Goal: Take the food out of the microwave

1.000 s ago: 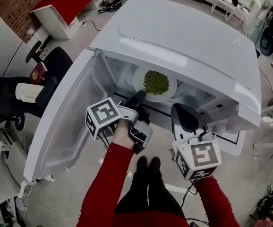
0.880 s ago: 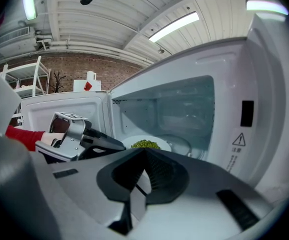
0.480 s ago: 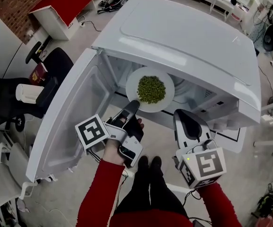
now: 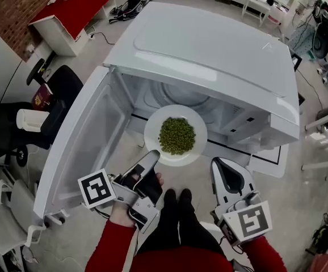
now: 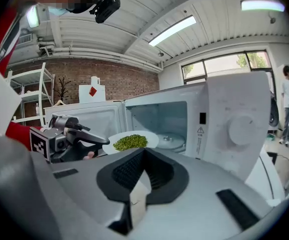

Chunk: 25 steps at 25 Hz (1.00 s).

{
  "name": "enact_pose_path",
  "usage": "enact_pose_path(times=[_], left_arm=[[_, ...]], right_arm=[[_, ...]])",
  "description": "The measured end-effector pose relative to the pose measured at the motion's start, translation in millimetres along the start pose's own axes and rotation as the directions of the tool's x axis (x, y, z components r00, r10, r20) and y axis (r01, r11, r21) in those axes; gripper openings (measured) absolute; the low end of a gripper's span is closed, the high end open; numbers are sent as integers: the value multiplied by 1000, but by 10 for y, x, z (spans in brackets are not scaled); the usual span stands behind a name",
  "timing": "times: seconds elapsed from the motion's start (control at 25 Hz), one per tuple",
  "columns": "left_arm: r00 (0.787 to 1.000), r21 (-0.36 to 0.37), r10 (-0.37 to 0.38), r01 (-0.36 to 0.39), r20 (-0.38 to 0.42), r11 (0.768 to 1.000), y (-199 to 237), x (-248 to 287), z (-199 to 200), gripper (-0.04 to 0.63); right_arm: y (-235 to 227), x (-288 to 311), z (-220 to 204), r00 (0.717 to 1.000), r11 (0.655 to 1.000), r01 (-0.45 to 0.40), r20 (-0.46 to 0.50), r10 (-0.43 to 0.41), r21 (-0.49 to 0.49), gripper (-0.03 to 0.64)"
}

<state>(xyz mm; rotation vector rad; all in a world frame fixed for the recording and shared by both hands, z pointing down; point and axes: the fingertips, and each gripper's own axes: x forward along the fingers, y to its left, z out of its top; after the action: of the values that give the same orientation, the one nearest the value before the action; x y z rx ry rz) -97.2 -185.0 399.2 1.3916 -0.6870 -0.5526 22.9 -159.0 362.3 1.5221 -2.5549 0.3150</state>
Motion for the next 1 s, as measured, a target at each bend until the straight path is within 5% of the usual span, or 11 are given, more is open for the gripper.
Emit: enact_pose_path(times=[0.48,0.76,1.0], left_arm=[[990,-19,-7,4,-144,1000,-254,-382,-675,17],[986,5,-13,14,-168,1000,-418,-586,-877,17],[984,23,-26,30,-175,999,-530,-677,-1031,17]], right_arm=[[4,-661,21,998,994,13,52,-19,111,14],[-48,-917,-16,998,983,42,32,-49,178,14],[-88,-1116,60,995,988,52,79,-64,144,14]])
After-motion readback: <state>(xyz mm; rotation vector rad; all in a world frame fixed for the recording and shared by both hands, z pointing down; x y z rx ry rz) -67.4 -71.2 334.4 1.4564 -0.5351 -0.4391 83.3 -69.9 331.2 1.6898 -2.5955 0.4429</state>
